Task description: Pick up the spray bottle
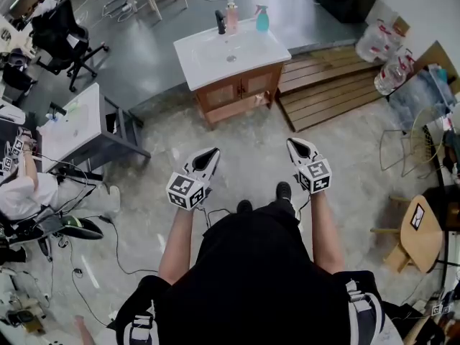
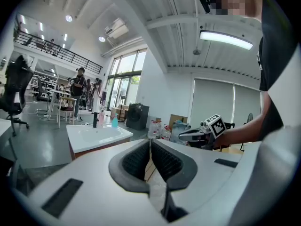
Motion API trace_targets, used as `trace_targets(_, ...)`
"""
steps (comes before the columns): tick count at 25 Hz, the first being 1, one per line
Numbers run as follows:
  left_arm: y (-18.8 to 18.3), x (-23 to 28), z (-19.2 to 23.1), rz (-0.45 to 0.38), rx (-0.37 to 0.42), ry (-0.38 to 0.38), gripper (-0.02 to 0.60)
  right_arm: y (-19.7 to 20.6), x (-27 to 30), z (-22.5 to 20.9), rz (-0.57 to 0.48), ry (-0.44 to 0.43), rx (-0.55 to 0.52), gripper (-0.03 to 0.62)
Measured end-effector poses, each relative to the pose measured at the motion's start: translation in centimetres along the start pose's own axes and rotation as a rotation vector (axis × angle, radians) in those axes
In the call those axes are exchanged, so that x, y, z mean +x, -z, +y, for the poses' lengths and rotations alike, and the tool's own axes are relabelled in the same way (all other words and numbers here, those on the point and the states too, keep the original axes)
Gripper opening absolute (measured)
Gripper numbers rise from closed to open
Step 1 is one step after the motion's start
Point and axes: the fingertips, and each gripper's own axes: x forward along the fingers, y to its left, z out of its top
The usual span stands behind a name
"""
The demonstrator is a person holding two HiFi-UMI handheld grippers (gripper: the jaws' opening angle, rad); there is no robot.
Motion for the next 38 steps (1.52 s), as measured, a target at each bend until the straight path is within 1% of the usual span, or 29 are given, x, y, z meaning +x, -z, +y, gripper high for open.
trace_targets(7, 0.2, 0.4, 0.1, 0.006, 0.0, 0.015, 0.031, 0.3, -0.3, -0.1, 0.005, 0.023, 0.005, 0.015)
trace_targets(13, 0.1, 1.2, 0.3, 0.011, -0.002, 0.02, 0.031, 1.4, -0.4, -1.0, 0.04, 0.046, 0.02, 0.017)
trace_targets(19, -0.1, 2.7, 1.5, 0.02, -0.005, 0.014, 0.031, 0.4, 1.2, -2.5, 0.02, 0.042, 0.025, 0.017)
trace_targets(25, -1.1, 5.4, 2.7, 0.018, -0.01, -0.009, 0.031, -0.1, 3.1, -5.1, 0.035, 0.022, 0.019, 0.015)
trace_targets(29, -1.9, 7.4, 3.4, 0.024, -0.015, -0.03, 0.031, -0.7, 4.4, -7.5, 0.036, 0.004, 0.017, 0.015)
trace_targets(35, -3.7, 12.0, 4.2, 0.022, -0.01, -0.056, 0.031, -1.6, 6.4, -12.0, 0.038, -0.029, 0.014, 0.017)
trace_targets(38, -4.6, 14.7, 4.0, 0.024, -0.006, -0.073, 0.031, -1.8, 7.1, -14.9, 0.039, -0.048, 0.01, 0.016)
